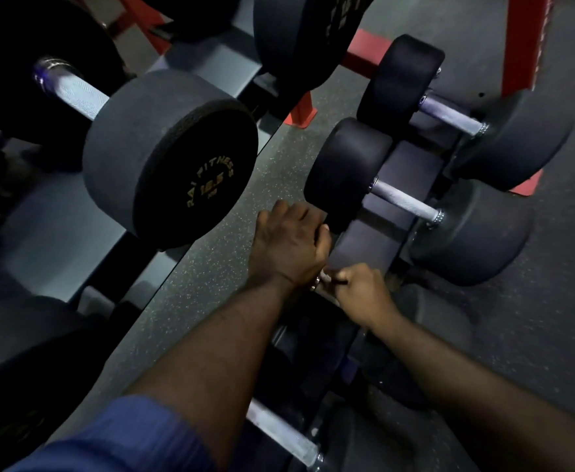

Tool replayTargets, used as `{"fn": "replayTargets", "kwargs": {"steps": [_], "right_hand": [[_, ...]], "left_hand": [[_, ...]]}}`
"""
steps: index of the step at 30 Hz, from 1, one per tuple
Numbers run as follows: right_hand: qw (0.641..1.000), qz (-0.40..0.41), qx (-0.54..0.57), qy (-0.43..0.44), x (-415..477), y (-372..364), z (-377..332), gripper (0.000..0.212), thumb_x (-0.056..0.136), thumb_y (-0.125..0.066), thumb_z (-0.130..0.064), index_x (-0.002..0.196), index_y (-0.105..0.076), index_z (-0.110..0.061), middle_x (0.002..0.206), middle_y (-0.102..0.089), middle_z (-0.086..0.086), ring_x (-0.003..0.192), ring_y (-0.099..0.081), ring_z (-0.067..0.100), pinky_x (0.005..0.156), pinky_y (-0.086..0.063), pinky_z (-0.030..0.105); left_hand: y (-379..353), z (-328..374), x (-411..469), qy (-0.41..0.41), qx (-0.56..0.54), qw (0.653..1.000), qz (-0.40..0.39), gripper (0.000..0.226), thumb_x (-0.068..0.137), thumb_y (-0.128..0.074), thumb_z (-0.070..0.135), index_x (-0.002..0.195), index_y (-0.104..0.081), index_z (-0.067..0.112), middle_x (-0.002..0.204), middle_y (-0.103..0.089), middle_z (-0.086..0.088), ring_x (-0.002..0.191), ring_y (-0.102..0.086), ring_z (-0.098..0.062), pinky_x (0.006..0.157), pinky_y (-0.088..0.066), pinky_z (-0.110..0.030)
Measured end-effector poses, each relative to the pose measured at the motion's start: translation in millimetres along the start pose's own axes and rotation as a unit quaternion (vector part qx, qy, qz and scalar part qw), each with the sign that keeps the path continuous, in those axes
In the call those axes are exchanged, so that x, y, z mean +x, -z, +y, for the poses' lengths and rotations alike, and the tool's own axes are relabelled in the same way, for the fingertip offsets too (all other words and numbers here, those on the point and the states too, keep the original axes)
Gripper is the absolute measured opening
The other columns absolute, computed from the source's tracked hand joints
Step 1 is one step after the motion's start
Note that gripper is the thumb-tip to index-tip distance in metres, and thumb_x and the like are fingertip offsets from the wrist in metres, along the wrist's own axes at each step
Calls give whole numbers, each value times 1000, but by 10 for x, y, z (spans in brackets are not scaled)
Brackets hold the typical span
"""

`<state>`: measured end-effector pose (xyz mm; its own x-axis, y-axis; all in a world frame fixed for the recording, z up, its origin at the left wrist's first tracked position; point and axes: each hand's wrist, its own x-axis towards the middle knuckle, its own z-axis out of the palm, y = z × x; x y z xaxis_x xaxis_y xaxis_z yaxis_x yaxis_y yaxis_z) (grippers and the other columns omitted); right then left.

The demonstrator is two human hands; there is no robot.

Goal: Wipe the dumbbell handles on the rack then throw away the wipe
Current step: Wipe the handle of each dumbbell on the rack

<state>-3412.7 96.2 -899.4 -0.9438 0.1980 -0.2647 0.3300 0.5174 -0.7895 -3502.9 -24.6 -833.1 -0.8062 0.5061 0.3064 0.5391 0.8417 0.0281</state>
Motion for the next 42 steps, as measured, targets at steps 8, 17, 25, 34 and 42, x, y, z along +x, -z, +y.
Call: {"fn": "replayTargets", "kwargs": {"steps": [8,17,25,34,42], "right_hand": [[996,-71,-46,-9,148,118,-30,16,88,-63,-16,82,-78,-11,82,-74,11,82,-71,19,66,-52,28],[998,22,-42,43,-142,31,-78,16,81,-67,-4,80,-79,-13,84,-78,3,79,-71,19,68,-46,13],[930,-48,328,-157,41,-16,-137,16,95,-66,-21,110,-63,-17,98,-72,-2,89,-68,16,74,-55,20],[974,-208,38,-76,235,-1,-200,17,99,-52,-16,94,-68,-16,96,-68,5,80,-61,19,63,-45,23],[806,-540,168,-175,866,194,-44,21,84,-60,-13,98,-69,1,94,-72,15,94,-67,33,90,-51,44]], "left_hand": [[23,21,6,8,21,1000,-17,23,94,-53,39,90,-68,21,93,-66,-2,95,-55,-30,79,-40,-44],[18,34,-2,10,16,1000,-10,24,94,-53,39,89,-68,21,93,-66,-1,96,-55,-30,79,-40,-43],[26,26,6,17,14,1000,-22,24,94,-52,41,90,-66,22,94,-66,-2,98,-55,-30,81,-43,-44],[-7,16,-6,21,6,1000,-13,26,93,-58,45,87,-65,21,93,-65,-1,97,-54,-29,81,-41,-42],[-7,13,-14,36,-2,999,-24,29,89,-58,53,86,-65,25,93,-67,3,101,-55,-27,82,-44,-41]]}}
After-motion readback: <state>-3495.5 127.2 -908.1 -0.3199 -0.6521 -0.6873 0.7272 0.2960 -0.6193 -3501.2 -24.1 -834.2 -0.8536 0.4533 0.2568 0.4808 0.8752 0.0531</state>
